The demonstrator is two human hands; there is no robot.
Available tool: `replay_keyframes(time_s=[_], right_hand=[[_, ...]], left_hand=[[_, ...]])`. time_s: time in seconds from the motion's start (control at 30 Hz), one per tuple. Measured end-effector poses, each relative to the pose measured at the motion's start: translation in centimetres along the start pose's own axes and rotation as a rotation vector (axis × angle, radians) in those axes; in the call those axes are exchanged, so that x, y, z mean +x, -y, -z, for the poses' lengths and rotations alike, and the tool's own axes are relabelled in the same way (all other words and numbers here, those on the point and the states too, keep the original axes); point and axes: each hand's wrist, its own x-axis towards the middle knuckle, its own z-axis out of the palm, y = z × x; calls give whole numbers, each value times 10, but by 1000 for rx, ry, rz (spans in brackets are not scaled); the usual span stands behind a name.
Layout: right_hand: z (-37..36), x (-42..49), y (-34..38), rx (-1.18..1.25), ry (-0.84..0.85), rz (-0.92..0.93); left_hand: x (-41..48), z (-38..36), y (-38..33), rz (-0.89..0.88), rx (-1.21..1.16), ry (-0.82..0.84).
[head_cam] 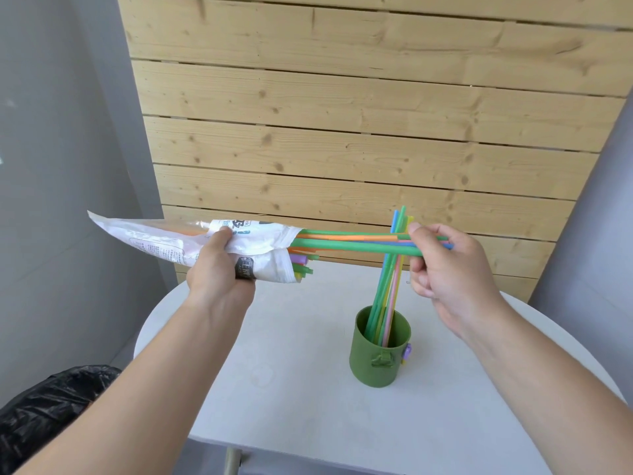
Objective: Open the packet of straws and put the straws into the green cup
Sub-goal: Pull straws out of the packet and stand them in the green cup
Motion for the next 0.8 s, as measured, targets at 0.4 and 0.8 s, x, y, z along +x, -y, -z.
replay_keyframes(time_s=[0.4, 0.8], right_hand=[[51, 17, 19, -16, 40, -1], [73, 26, 24, -35, 21, -34]], left_hand=[[2, 0, 1, -10, -12, -16], [-3, -2, 1, -38, 23, -85]])
